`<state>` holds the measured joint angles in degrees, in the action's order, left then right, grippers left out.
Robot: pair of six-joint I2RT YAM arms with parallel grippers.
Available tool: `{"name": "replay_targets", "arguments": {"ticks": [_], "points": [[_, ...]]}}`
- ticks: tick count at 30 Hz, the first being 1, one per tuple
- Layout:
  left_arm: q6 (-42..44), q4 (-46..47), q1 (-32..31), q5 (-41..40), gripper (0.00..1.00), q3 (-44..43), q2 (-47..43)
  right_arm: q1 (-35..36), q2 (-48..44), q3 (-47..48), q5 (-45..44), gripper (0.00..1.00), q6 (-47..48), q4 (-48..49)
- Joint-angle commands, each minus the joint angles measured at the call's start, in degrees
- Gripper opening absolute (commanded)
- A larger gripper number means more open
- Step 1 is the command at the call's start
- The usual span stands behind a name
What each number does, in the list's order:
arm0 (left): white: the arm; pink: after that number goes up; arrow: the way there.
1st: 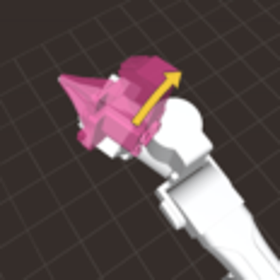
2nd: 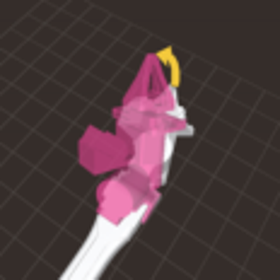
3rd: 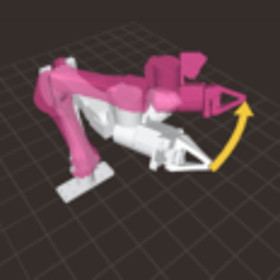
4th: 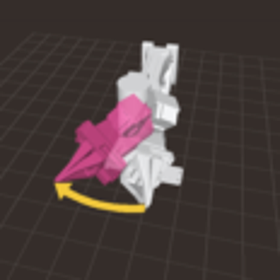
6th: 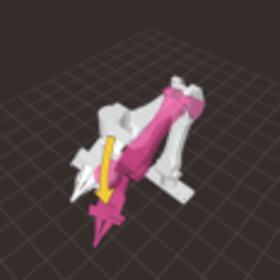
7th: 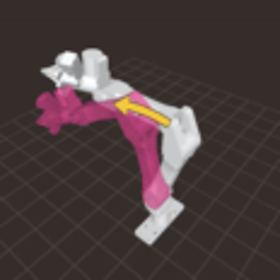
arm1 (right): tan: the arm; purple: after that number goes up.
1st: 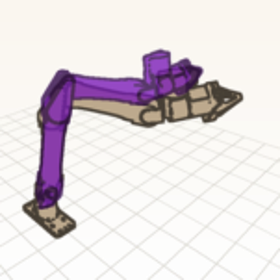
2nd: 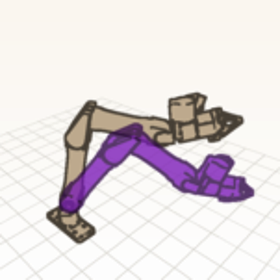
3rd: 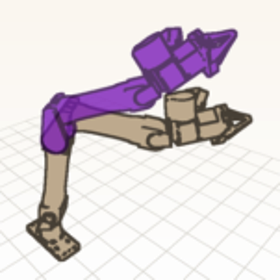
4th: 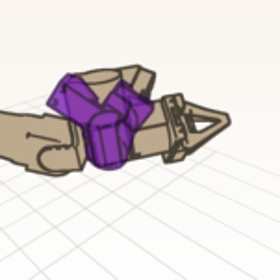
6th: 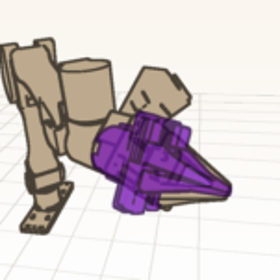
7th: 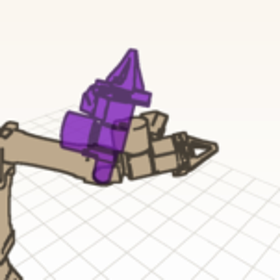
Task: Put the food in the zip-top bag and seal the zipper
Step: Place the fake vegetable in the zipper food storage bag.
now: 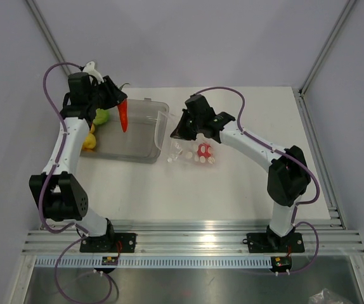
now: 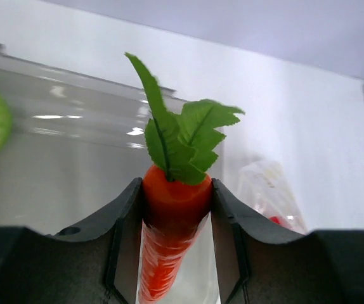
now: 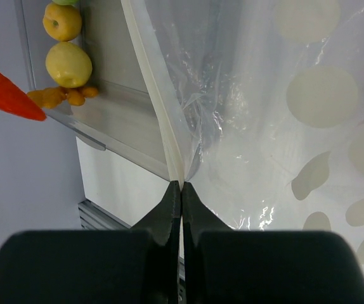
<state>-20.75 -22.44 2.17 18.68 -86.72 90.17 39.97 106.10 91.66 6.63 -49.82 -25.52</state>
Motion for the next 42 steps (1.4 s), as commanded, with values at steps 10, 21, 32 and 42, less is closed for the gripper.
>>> {"name": "replay_targets", "arguments": {"ticks": [10,21,32,42], "points": [[-17.38,44.39,-11.22,6.91,0.0,26.06,-14.32,0.11,0.68,4.06,4.88,0.0,-3.79,3.72],[-19.77,50.83,-15.62,5.41,0.0,30.9,-12.04,0.11,-2.39,1.77,7.08,0.0,-6.43,7.32],[-16.6,48.18,-15.62,5.75,0.0,34.07,-14.59,-0.41,-4.94,1.16,8.39,0.0,-8.8,10.83],[-13.18,37.75,-15.62,12.86,0.03,30.39,-12.92,-0.41,-8.11,-3.85,5.94,0.0,-11.44,17.17]]}}
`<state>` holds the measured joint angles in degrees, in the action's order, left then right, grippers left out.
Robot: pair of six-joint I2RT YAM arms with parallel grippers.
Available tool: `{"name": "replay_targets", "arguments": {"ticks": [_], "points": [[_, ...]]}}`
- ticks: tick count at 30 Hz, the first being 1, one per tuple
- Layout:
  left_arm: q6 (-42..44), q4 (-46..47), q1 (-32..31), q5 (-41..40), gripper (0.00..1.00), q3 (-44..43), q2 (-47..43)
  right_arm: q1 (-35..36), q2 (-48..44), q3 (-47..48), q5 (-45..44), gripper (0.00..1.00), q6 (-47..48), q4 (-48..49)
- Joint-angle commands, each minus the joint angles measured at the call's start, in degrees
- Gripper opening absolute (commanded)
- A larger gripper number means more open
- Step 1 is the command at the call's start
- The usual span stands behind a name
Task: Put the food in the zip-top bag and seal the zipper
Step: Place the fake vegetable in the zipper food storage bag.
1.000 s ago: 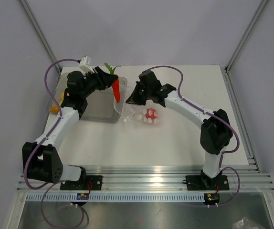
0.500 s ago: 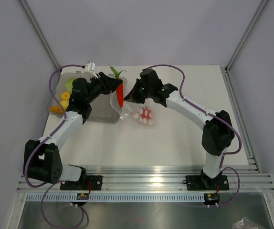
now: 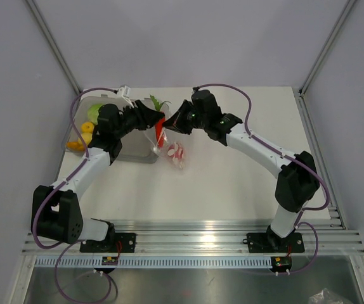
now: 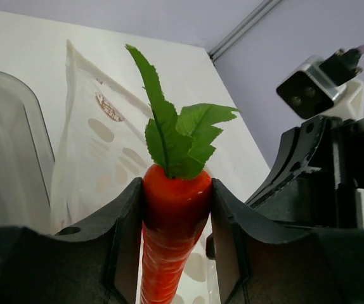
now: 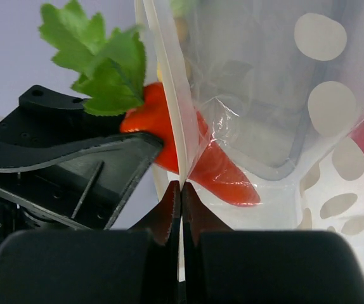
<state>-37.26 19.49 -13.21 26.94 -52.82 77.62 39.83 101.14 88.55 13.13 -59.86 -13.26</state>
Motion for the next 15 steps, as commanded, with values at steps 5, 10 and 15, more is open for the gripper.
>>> {"name": "replay_targets", "arguments": {"ticks": [5,10,15], "points": [[8.07,-12.97,-0.32,7.77,0.45,-6.6,-0.02,-0.46,-3.32,-1.54,-1.0,0.0,-1.93,6.49],[12.1,-19.91,-0.32,7.17,0.91,-10.63,-1.95,-0.46,-3.5,-2.07,-1.35,0.0,-1.84,6.66],[16.77,-31.95,-0.15,1.74,0.94,-18.97,-3.27,-0.99,-3.67,-2.6,-1.35,0.0,-1.93,7.02]]}}
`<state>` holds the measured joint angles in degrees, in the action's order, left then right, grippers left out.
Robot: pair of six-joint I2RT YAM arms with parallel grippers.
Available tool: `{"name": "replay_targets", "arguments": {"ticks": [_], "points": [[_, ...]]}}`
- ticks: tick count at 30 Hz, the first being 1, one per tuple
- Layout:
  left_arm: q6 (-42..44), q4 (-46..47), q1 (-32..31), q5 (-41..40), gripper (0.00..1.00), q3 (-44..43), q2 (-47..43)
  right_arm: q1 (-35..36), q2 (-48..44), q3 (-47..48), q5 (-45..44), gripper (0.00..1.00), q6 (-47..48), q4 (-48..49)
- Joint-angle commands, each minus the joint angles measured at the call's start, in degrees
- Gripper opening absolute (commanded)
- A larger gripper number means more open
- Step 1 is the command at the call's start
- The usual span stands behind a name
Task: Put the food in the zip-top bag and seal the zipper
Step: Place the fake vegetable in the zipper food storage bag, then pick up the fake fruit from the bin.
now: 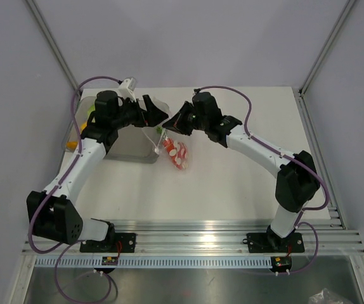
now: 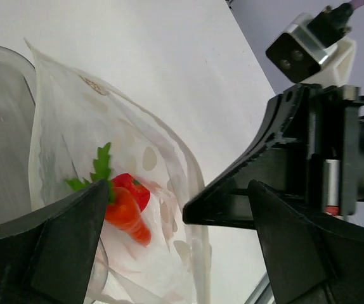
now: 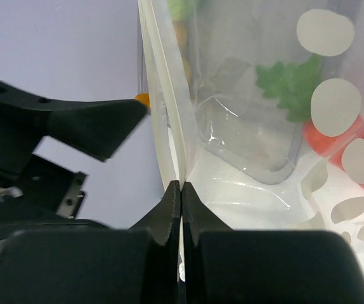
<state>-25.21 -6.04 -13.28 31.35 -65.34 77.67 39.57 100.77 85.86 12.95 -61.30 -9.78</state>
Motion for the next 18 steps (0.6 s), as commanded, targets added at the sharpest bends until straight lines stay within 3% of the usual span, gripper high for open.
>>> {"name": "replay_targets", "arguments": {"ticks": [1,3,7,12,18], "points": [[5.69,-7.92,0.18,-4.18,0.92,-7.86,-3.23,-0.72,-3.39,0.01,-1.17,0.0,-0.23,3.54],[5.88,-12.84,1.14,-10.51,0.9,-10.32,-2.53,-0.72,-3.48,0.0,-1.17,0.0,0.12,3.45],[0.79,-20.48,11.48,-17.19,0.85,-18.3,2.47,-0.73,-3.83,-0.08,-1.17,0.0,1.27,2.58],[6.3,-42.0,15.21,-37.04,0.88,-36.06,20.1,-0.72,-3.39,-0.35,-0.56,0.0,2.85,1.7],[7.46,-44.4,16.26,-46.99,0.99,-46.62,31.65,-0.72,-2.51,-0.26,-0.12,0.0,4.96,1.26]]}}
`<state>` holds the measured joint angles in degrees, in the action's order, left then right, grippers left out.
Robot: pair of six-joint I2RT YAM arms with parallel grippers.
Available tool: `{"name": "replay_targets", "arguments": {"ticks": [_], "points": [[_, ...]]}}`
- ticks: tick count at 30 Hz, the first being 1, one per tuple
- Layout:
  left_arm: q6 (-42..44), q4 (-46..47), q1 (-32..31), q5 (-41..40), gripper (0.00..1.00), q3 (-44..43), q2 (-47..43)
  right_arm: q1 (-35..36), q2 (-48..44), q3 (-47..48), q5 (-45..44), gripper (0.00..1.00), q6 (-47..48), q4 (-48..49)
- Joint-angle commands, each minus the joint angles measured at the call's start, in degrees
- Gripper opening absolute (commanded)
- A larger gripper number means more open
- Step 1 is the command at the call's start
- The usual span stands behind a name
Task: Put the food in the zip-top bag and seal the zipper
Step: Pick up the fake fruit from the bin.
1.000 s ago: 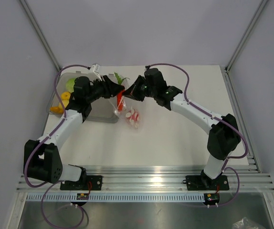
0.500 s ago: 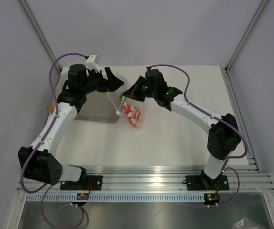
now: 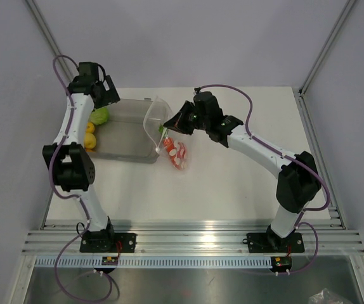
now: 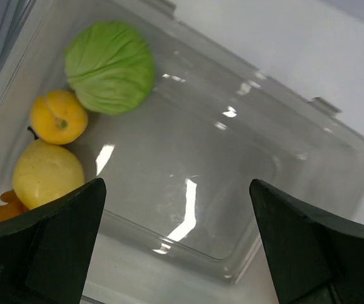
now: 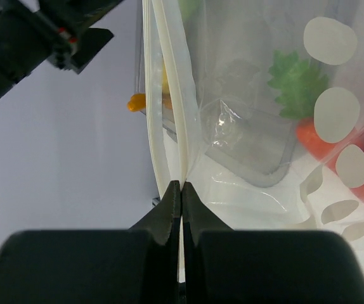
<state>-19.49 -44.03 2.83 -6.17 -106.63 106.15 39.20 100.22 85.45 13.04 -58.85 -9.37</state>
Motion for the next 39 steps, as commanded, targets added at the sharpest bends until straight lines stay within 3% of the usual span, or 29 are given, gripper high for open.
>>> {"name": "replay_targets", "arguments": {"ticks": [1,9,15,20,29,31,33,34,38,39], "points": [[1.64,-6.85,0.59,-10.17,0.99,-6.65,6.76,-0.35,-1.88,0.16,-0.21,0.0,2.77,0.67],[5.68,-9.32,1.65,-17.73,0.99,-22.82,22.43,-0.35,-1.52,0.33,-1.87,0.0,6.29,0.4],[11.74,-3.52,1.21,-20.02,0.98,-23.19,27.08,-0.35,0.58,2.88,-1.79,0.0,8.31,-0.57],[11.66,-0.97,1.21,-16.42,0.98,-23.8,29.99,-0.44,2.61,4.9,-0.82,0.0,8.84,-1.27],[11.49,2.19,0.86,-18.34,0.99,-23.19,33.42,-0.44,4.36,6.57,-0.56,0.0,9.72,-2.32],[11.57,3.33,0.77,-18.52,0.91,-22.75,33.42,-0.44,4.71,6.66,-0.56,0.0,9.72,-2.41],[11.58,3.34,0.77,-18.7,0.76,-22.83,33.6,-0.44,4.89,6.75,-0.82,0.0,9.72,-2.59],[11.23,3.34,0.86,-18.44,0.62,-22.75,33.34,-0.44,4.98,6.75,-0.99,0.0,9.72,-2.59],[9.91,4.13,0.25,-15.37,0.43,-19.68,30.0,-0.27,4.8,6.57,-1.44,0.0,9.72,-2.76],[9.82,4.39,-0.36,-14.84,0.43,-18.54,27.12,-0.44,4.72,6.4,-1.52,0.0,9.72,-2.76]]}}
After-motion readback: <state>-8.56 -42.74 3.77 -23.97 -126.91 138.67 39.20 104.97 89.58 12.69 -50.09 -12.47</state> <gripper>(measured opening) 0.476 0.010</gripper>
